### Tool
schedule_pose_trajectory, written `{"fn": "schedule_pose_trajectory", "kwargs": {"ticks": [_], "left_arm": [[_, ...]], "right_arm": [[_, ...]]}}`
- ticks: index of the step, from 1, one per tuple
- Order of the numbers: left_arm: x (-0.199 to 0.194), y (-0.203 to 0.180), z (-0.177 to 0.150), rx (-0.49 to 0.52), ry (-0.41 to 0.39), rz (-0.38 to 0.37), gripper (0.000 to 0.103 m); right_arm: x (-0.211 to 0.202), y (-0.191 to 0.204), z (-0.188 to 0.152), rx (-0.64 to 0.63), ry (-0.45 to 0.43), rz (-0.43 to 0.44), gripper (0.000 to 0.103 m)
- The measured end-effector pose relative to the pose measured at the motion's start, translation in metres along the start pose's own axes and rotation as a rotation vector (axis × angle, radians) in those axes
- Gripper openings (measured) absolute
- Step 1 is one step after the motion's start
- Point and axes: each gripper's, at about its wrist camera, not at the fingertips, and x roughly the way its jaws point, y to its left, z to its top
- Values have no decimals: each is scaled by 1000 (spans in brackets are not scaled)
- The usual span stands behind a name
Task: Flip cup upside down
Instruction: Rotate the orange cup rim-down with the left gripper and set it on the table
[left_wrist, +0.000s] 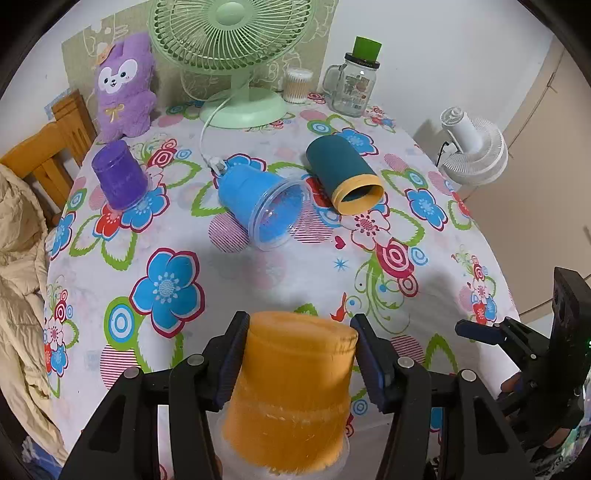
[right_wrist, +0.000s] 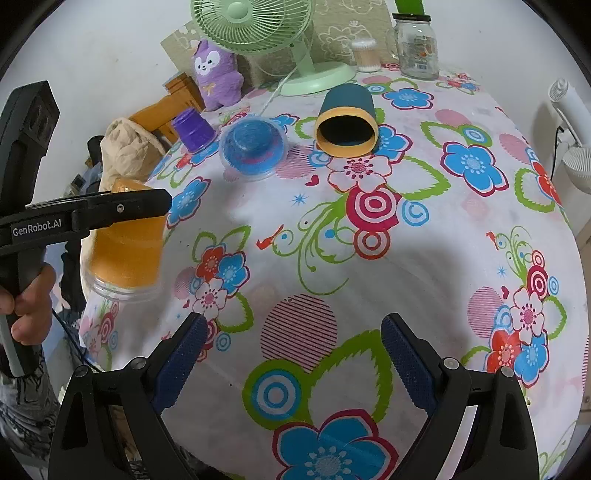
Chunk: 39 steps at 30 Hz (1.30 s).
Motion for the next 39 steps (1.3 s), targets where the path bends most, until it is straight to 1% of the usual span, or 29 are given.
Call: {"fn": "schedule_pose_trajectory", "kwargs": {"ticks": [3,16,22,23,24,25,27,29,31,36,39], "left_arm": [[-2,-1,-1,-2,-4,-2,56],[-3,0,-5,-7,2,-5,56],[-8,0,-8,-14,-6,-9,59],[-9,1,-9,-15,-8,-6,60],[-10,1,-10,-15,-10,-1,67],[-12,1,-12,-17,-16,8,75],[-15,2,-15,-23,-38,27,82],[-19,1,-18,-22,-54,28,84],[-22,1,-21,-21,-63,27,88],[-36,3,-29,-39,-115,32,91],[-47,10,-34,-81,-166,8,99]], "right_arm": [[1,2,0,-4,3,-1,96],[0,4,0,-10,2,-3,96],[-4,9,1,-24,-4,-11,96],[-5,10,2,-28,-8,-16,96],[-6,11,2,-32,-10,-20,96],[-7,12,3,-35,-12,-23,96],[-10,16,4,-45,-23,-33,96],[-14,20,6,-55,-33,-43,96],[-17,23,8,-65,-45,-51,96],[-29,32,13,-87,-84,-74,96],[-37,38,17,-97,-120,-93,96]]}}
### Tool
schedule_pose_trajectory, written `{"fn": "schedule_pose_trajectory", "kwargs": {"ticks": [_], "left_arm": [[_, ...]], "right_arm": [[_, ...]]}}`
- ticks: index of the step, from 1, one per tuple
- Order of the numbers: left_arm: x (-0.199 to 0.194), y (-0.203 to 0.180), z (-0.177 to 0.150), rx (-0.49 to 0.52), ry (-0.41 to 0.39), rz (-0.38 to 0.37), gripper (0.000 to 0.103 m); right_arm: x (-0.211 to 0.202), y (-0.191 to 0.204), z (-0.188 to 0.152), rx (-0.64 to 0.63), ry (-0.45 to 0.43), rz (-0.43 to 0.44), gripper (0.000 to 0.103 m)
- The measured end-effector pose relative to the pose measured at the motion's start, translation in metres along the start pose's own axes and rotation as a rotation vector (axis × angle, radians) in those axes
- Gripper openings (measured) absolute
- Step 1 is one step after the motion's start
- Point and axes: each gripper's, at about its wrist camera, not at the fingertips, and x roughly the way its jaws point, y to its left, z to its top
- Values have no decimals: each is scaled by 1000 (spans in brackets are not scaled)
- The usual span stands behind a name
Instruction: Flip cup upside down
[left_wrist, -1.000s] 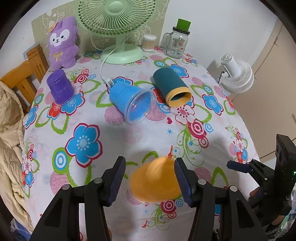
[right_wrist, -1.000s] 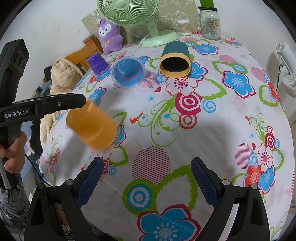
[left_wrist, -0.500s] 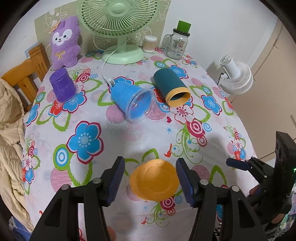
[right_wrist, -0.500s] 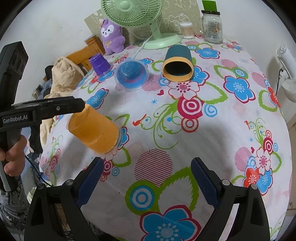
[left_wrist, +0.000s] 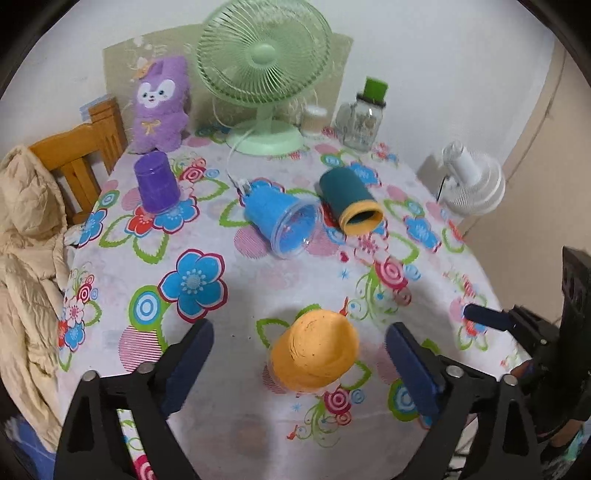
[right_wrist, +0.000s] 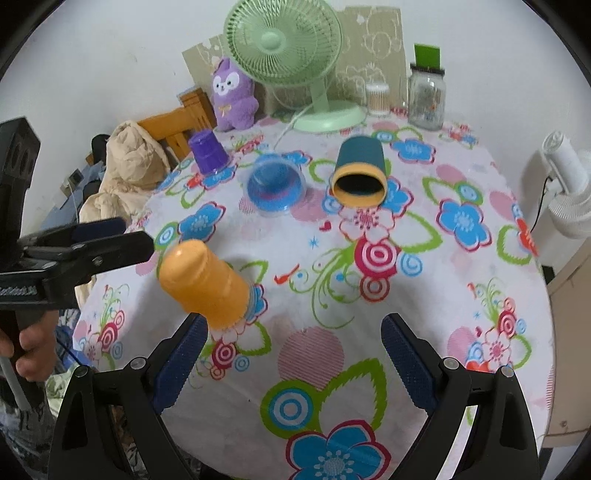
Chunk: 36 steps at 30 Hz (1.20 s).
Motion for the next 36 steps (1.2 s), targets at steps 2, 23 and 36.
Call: {"fn": "schedule_pose_trajectory", "kwargs": {"ticks": [2,23,36], "left_arm": [[-6,5,-2,-29,-30,-8,100],[-70,10,-26,-34,-310,46,103],[-84,11,-35,-52,-390,70,103]], "right_arm": [[-5,3,3,-8,-20,-10,96],[-52,43,23,-75,-199,-62,101],[-69,58,26,-103,-269,-105,103]]}}
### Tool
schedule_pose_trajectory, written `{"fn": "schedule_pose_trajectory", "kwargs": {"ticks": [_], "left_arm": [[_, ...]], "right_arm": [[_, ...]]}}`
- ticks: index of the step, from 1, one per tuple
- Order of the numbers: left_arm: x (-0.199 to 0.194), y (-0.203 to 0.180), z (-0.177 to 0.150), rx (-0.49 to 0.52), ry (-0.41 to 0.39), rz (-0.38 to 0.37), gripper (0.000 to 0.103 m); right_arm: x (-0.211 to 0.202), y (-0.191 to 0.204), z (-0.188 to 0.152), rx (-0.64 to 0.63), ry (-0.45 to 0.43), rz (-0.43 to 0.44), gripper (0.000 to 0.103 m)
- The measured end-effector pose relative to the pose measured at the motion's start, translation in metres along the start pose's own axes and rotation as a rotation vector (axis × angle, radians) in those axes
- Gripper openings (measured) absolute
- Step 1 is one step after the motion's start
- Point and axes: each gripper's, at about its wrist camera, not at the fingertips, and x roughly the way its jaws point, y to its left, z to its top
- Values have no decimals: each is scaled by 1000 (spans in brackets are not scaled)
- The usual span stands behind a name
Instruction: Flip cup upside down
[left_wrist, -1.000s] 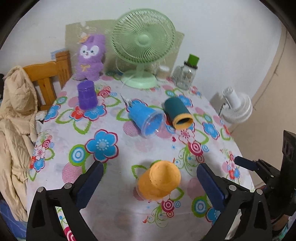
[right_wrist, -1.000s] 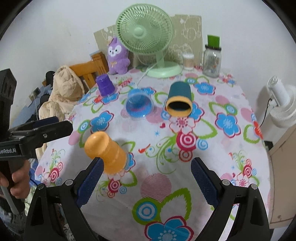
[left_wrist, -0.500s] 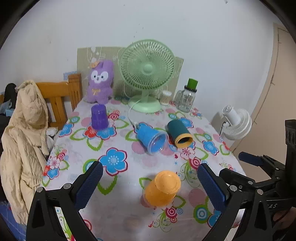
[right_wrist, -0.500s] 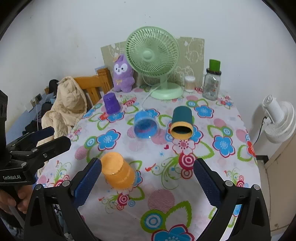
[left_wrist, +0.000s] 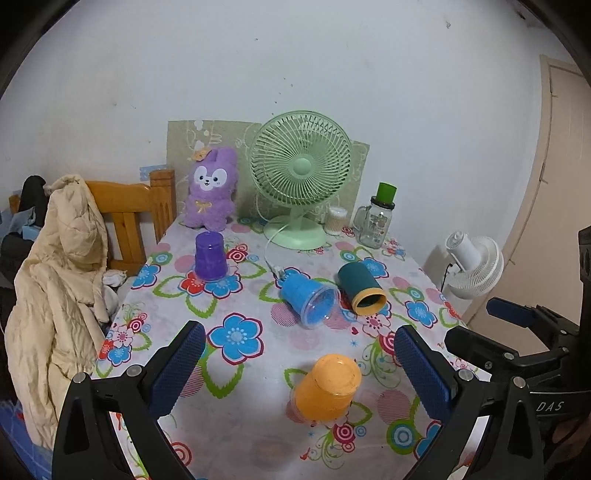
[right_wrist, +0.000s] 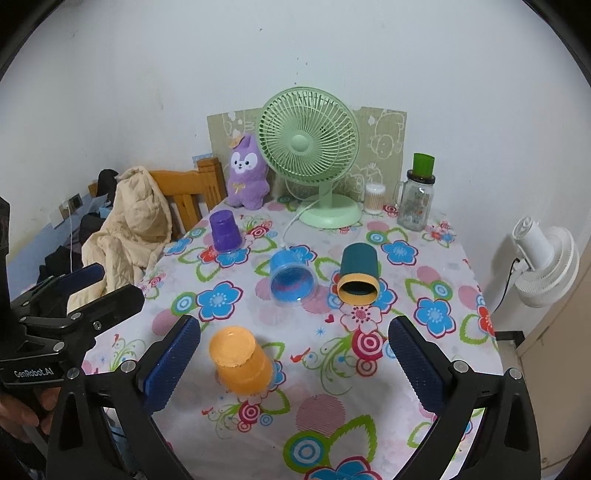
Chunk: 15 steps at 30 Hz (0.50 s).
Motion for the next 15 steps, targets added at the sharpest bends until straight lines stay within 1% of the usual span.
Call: {"fn": "schedule_pose_trajectory", "kwargs": {"ticks": [15], "left_arm": [[-4,7,1,-27,-20,-5,103]], "right_arm": [[-3,3,2,0,-13,4,103]]}}
